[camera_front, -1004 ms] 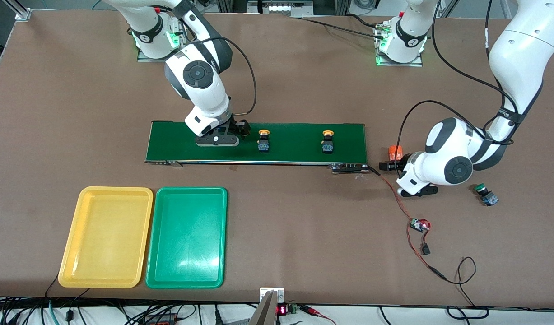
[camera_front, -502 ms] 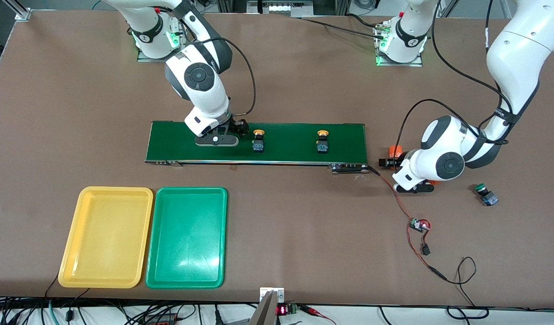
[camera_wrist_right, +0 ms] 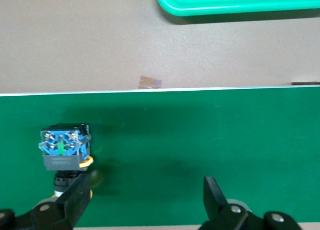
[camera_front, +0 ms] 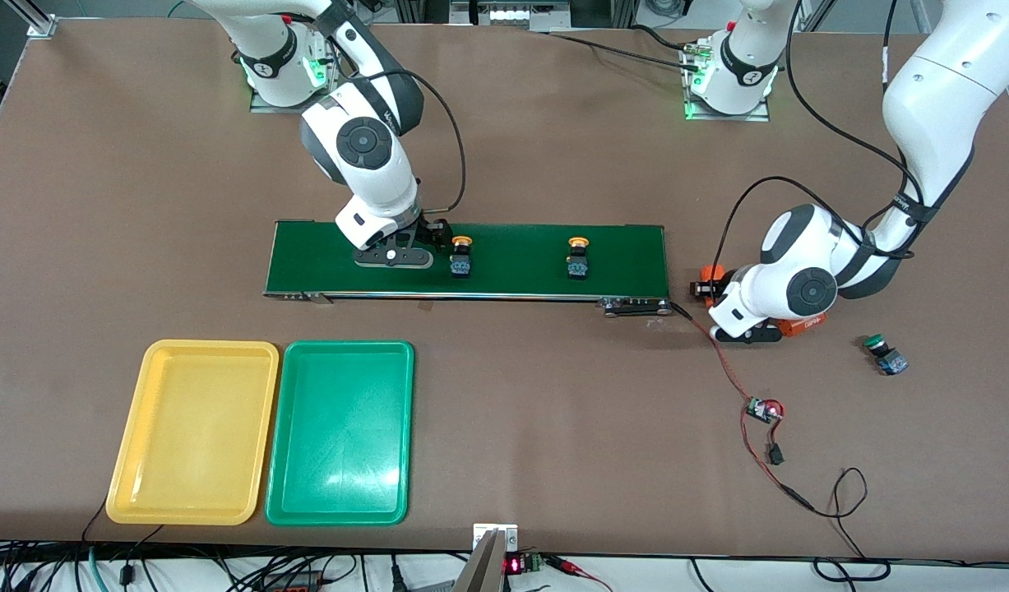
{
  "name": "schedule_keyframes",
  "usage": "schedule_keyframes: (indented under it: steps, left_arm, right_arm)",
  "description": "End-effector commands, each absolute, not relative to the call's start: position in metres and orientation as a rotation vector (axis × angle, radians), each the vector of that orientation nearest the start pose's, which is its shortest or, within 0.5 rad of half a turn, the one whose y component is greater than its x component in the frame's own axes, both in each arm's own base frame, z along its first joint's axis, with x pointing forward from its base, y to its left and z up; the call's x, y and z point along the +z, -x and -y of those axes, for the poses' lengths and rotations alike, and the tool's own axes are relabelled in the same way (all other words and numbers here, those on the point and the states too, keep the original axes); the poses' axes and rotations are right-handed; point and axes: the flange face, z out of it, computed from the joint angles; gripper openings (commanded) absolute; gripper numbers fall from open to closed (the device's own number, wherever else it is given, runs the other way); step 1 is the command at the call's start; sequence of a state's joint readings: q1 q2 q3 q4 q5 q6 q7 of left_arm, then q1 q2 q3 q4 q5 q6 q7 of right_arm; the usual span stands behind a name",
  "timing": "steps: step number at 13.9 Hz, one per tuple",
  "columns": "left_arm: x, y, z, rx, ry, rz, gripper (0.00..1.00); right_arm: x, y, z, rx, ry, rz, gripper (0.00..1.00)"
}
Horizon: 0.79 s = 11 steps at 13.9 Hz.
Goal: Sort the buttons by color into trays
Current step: 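Set the orange cylinder on the belt with the left gripper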
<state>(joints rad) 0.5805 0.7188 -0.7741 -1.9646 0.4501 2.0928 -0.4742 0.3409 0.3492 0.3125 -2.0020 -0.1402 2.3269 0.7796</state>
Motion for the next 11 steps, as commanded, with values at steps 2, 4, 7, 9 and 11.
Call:
schedule_keyframes:
  steps: [2, 4, 7, 9, 11]
  left_arm:
    - [0.211, -0.556, 0.115, 0.521, 3.08, -0.104, 0.0]
    - [0.229, -0.559, 0.129, 0.492, 3.075, -0.24, 0.0]
    - [0.25, -0.563, 0.146, 0.515, 3.047, -0.545, 0.0]
    - [0.264, -0.557, 0.17, 0.528, 3.022, -0.623, 0.0]
    - [0.278, -0.547, 0.198, 0.546, 2.995, -0.717, 0.0]
  right_arm:
    - [0.286, -0.491, -0.367, 0.021, 3.147, -0.132, 1.0]
    - [0.285, -0.491, -0.367, 0.021, 3.146, -0.137, 1.0]
    - [0.285, -0.491, -0.368, 0.022, 3.146, -0.135, 1.0]
    - [0.284, -0.49, -0.372, 0.022, 3.146, -0.125, 1.0]
    - [0.28, -0.49, -0.372, 0.03, 3.148, -0.126, 1.0]
